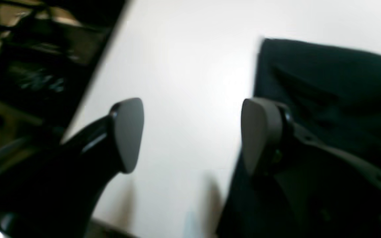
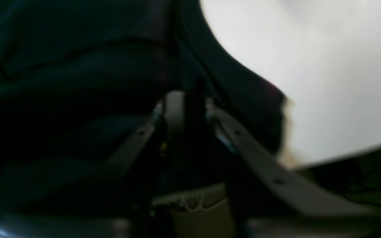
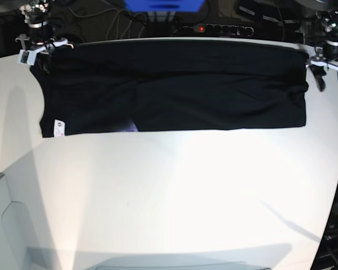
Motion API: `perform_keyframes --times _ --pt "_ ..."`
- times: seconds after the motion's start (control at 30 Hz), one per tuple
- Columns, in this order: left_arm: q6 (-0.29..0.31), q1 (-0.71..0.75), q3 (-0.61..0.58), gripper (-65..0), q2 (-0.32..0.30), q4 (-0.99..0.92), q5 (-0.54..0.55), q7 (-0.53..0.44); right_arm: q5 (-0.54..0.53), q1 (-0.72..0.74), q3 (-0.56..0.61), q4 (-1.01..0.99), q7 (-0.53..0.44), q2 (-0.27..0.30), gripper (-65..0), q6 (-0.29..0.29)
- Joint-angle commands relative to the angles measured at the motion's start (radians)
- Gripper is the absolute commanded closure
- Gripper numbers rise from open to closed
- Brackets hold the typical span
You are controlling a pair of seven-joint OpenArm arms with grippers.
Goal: Fold the T-shirt properly
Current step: 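Release the shirt and reposition both grippers at its corners, then grasp the shirt corner nearest the left gripper with the left gripper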
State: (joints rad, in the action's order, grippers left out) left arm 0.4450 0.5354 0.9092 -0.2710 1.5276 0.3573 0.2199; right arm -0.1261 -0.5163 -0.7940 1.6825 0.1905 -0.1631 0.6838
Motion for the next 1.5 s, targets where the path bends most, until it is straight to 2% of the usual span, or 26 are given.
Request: perform_keyframes --times 0.0,0.13,0.27,0.47,0.53,0.73,1.0,1.17,1.23,1.47 --pt "-0.002 0.009 0.024 -44.3 -0.023 0.015 0.039 -0.024 -0.016 -0.006 -0.003 0.023 -0.027 0.006 -15.0 0.014" --pt "-0.002 0.012 0.040 -44.3 -0.049 0.008 0.142 -0.023 -0.024 -0.021 -0.020 0.058 -0.033 0.006 -26.0 0.014" --pt "-0.002 0.010 0.029 -44.4 -0.047 0.008 0.170 -0.023 -0.160 -0.020 -0.107 0.110 -0.027 0.006 -30.3 0.014" --pt "-0.002 0.009 -0.104 -44.4 -0.032 0.006 0.185 -0.023 -0.180 -0.021 -0.114 0.124 -0.027 0.006 -30.9 0.014" --pt "-0.002 0.004 -0.138 -44.5 -0.001 0.011 0.187 -0.023 -0.180 -0.023 -0.094 0.123 -0.027 0.006 -30.9 0.014" --pt "-0.002 0.002 -0.147 -44.5 0.062 0.101 0.184 -0.023 -0.178 -0.063 -0.021 0.123 -0.027 0.006 -30.9 0.014" --pt "-0.007 -0.016 -0.151 -44.5 0.066 0.156 0.171 -0.020 -0.178 -0.061 -0.009 0.123 -0.027 0.006 -30.9 0.014" --pt "-0.007 -0.105 -0.147 -44.5 0.068 0.055 0.067 0.152 -0.178 -0.057 -0.009 0.123 -0.027 0.006 -31.0 0.014" --pt "-0.005 -0.117 -0.131 -44.5 0.066 0.015 0.019 0.192 -0.178 -0.057 -0.009 0.123 -0.027 0.006 -31.0 0.014" --pt "-0.004 -0.085 -0.025 -44.4 0.071 0.003 0.007 0.227 -0.178 -0.055 -0.009 0.123 -0.027 0.006 -31.0 0.014"
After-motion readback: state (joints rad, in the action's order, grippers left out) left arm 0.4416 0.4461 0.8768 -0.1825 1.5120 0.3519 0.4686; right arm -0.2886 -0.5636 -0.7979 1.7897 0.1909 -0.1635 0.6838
